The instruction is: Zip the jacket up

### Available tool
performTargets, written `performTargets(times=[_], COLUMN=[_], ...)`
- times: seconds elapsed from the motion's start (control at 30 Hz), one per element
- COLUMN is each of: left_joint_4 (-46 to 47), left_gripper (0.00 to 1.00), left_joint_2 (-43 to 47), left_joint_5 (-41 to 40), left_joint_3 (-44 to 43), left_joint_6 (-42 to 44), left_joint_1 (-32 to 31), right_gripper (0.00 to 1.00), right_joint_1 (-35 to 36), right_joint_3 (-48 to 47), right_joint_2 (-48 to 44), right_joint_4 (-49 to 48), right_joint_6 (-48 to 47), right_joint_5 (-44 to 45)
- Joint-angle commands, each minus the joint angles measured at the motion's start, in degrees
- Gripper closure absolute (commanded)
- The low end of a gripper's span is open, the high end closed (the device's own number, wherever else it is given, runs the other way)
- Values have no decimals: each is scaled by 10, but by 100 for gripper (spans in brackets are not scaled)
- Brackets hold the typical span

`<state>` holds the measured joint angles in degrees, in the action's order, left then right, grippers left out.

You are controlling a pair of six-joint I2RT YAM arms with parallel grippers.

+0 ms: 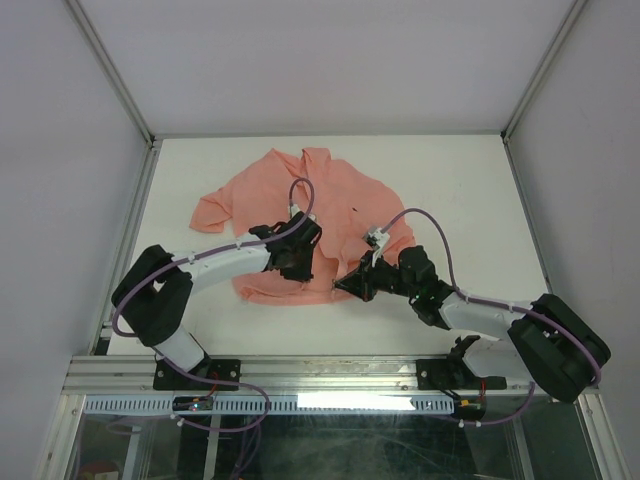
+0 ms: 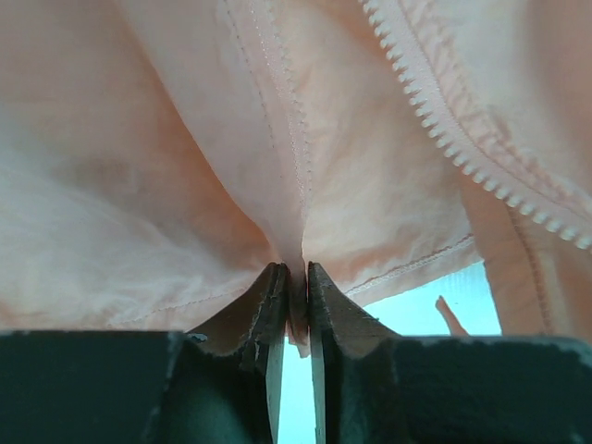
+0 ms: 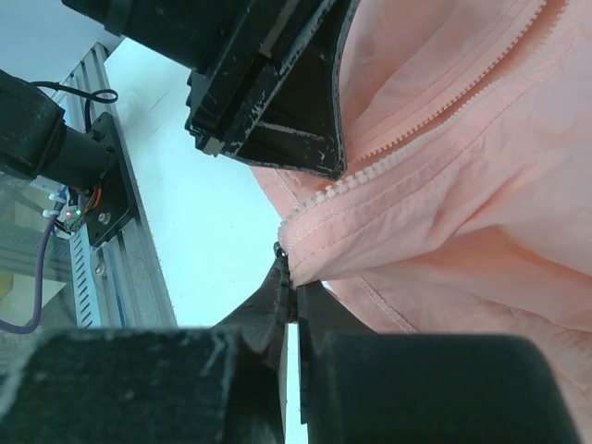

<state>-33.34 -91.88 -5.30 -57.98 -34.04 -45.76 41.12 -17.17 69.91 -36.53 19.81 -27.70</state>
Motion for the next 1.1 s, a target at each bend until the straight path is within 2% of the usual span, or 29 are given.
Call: performTargets(times=[0.0,0.3,0.6,0.8,1.07], left_joint_4=[7,-14,-37,-43,-42], left_gripper=[82,77,72,79,79], left_joint_2=[-15,-60,-64,-70,-85], left_joint_5=[13,-5,-16,-19,-14], left_joint_3=[-2,-40,-59,-61,-63], left_joint_6=[10,26,28,30,36], left_joint_1=[-1,-1,0,-1,-1], right_gripper=[100,100,100,100,100], right_joint_1=[0,-1,-1,0,-1], right_joint_3=[-23,-20,-18,-15,-16], right_joint_2=[-12,-11,-7,-11,-9], right_joint_4=[-11,-14,-23,-23,-22], right_joint_6=[-11,-12,-13,-13,-13], right_joint_5=[12,14,11,13,15])
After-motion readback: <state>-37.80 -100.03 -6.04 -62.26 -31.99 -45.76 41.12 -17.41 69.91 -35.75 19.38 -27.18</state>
